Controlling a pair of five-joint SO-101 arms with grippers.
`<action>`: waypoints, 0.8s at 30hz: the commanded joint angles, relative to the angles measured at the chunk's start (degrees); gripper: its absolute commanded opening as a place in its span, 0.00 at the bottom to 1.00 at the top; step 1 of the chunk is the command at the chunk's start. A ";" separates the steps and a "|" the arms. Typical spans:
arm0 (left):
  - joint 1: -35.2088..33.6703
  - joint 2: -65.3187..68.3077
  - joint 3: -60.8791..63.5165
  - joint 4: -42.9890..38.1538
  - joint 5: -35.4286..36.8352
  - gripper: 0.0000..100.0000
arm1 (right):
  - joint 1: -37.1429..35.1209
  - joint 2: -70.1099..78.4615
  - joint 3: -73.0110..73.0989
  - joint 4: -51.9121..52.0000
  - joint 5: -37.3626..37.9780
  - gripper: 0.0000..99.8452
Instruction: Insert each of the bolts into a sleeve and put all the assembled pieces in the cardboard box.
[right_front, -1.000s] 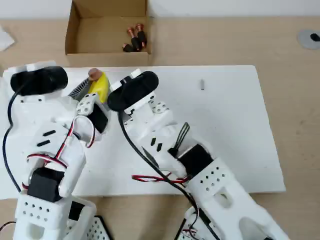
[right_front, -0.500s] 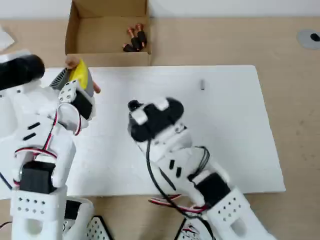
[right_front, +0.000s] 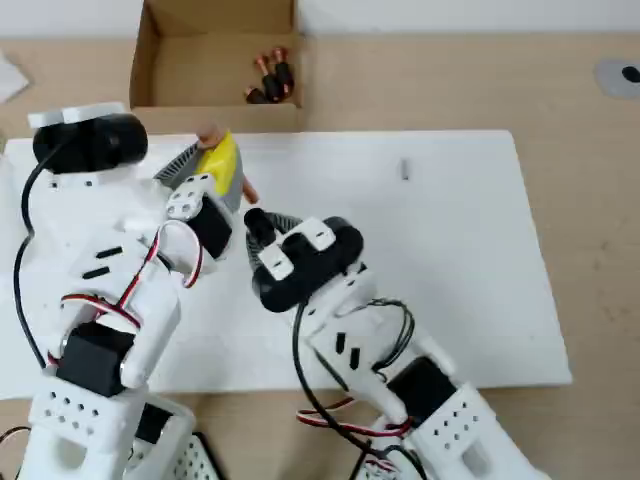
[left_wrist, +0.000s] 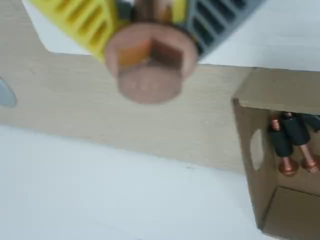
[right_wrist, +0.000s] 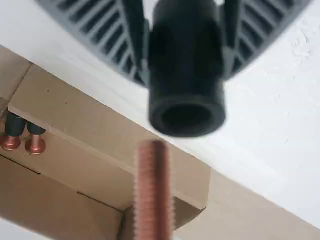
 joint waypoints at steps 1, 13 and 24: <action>0.70 -0.04 -2.37 -1.32 0.35 0.00 | -0.92 0.13 -0.48 -1.67 0.26 0.01; 2.02 -0.31 0.35 0.18 0.44 0.00 | -0.75 0.13 -0.57 -1.67 0.26 0.01; 1.76 -0.40 -3.16 2.55 0.00 0.00 | -0.75 0.13 -0.04 -1.67 0.26 0.01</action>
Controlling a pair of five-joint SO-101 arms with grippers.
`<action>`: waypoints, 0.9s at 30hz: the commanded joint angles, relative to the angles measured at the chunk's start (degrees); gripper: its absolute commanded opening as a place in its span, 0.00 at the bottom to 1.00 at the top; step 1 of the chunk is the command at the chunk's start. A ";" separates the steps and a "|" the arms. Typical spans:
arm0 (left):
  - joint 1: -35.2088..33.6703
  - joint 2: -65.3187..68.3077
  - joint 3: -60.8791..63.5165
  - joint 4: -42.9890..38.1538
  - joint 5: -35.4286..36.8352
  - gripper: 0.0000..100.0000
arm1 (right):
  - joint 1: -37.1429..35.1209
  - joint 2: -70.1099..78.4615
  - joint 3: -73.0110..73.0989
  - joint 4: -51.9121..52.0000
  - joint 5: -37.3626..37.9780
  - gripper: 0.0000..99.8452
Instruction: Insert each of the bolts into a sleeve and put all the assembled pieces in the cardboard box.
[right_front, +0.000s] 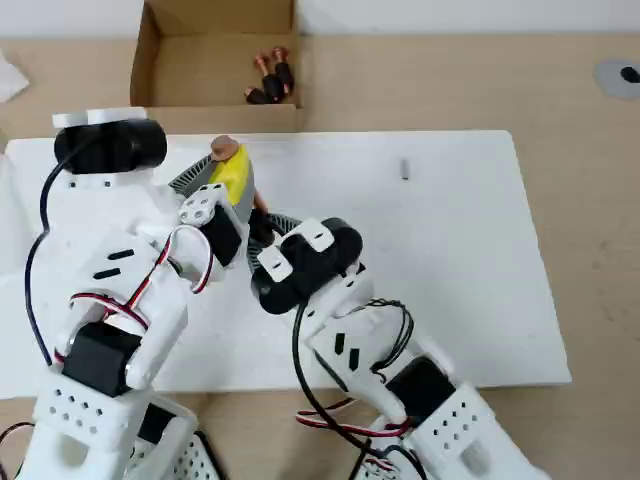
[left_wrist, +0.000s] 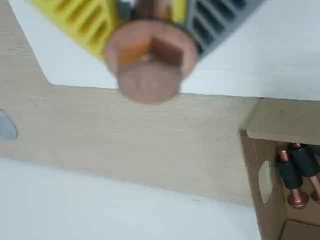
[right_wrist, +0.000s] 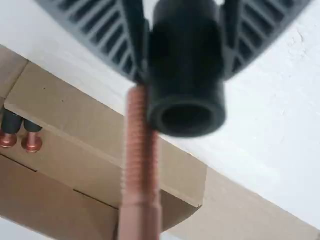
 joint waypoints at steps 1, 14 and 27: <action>-1.14 -0.40 -5.45 0.09 0.00 0.00 | -0.48 0.13 -0.04 -1.67 0.26 0.01; 1.41 0.13 -21.01 17.49 -1.49 0.00 | -0.40 0.13 -0.04 -1.67 0.26 0.01; 1.41 -0.31 -13.36 17.58 -1.14 0.00 | -0.40 0.13 -0.04 -1.58 0.26 0.01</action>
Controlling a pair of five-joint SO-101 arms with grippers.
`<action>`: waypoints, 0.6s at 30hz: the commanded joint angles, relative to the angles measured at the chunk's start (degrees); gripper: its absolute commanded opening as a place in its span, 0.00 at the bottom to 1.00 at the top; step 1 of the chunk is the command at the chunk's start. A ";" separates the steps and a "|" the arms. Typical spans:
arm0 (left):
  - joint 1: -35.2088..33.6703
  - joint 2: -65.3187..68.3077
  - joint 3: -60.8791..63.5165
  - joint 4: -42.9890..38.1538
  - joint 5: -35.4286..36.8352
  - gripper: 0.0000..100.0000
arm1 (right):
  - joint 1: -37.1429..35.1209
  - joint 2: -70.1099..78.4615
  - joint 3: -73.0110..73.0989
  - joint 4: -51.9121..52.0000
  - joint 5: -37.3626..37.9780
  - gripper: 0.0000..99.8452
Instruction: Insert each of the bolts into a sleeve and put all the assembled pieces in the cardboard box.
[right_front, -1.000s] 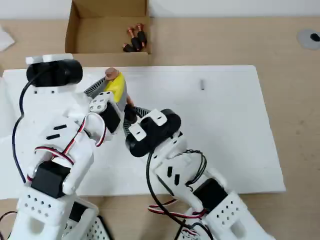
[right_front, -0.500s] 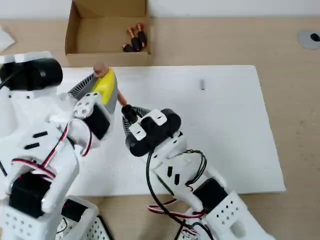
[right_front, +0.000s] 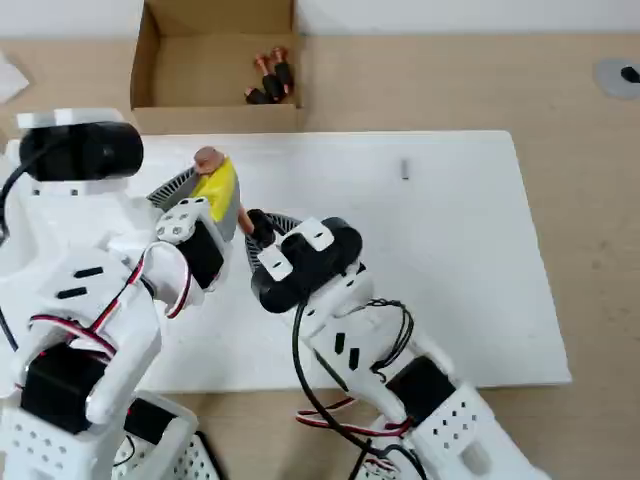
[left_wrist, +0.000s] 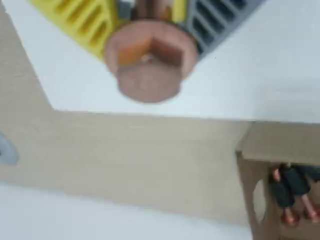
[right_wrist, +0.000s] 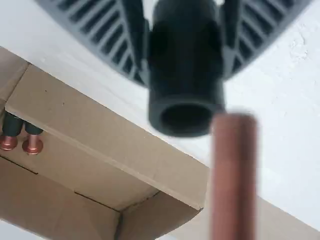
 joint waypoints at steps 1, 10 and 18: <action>0.79 -0.22 0.35 0.09 0.09 0.00 | -0.40 0.13 -0.22 -1.58 0.26 0.01; 0.44 -0.22 0.35 -3.87 0.09 0.00 | -0.40 0.13 -0.22 -1.58 0.26 0.01; 0.26 -0.22 2.99 -10.02 -0.35 0.00 | -0.40 0.13 -0.22 -1.58 0.26 0.01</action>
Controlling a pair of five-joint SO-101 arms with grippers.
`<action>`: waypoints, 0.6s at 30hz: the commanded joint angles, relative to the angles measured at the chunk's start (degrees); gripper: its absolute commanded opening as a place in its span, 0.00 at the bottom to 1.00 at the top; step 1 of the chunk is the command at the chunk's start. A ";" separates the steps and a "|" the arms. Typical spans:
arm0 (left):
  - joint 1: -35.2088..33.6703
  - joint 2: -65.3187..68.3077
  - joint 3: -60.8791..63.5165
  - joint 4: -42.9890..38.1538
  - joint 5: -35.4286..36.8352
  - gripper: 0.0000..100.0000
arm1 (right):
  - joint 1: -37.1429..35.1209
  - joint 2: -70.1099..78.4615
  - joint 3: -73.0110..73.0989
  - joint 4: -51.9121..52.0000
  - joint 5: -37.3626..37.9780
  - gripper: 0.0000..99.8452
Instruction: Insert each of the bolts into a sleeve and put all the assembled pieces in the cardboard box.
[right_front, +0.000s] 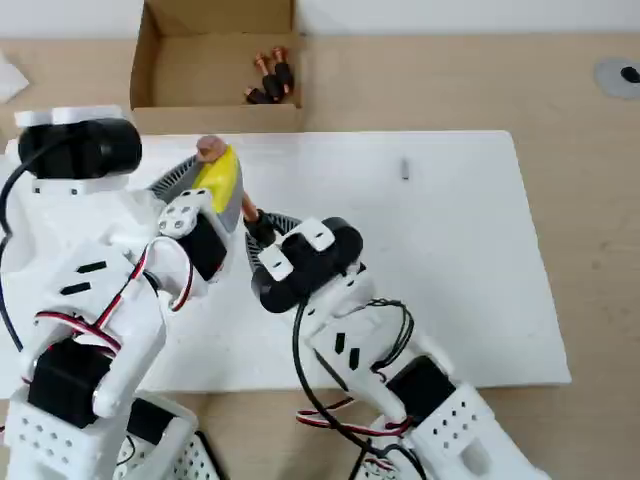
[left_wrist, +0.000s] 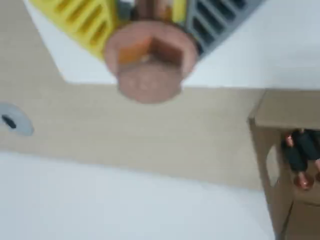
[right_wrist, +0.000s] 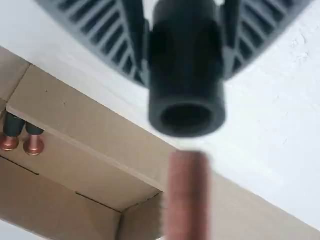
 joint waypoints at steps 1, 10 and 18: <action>0.26 -0.13 0.88 -2.64 -0.35 0.00 | -0.57 0.13 -0.22 -1.58 0.26 0.01; 0.26 -0.22 4.66 -2.46 -0.44 0.01 | -0.57 0.13 -0.22 -1.58 0.26 0.01; 0.26 -0.22 5.10 -2.37 -0.44 0.01 | -0.57 0.13 -0.22 -1.58 0.26 0.01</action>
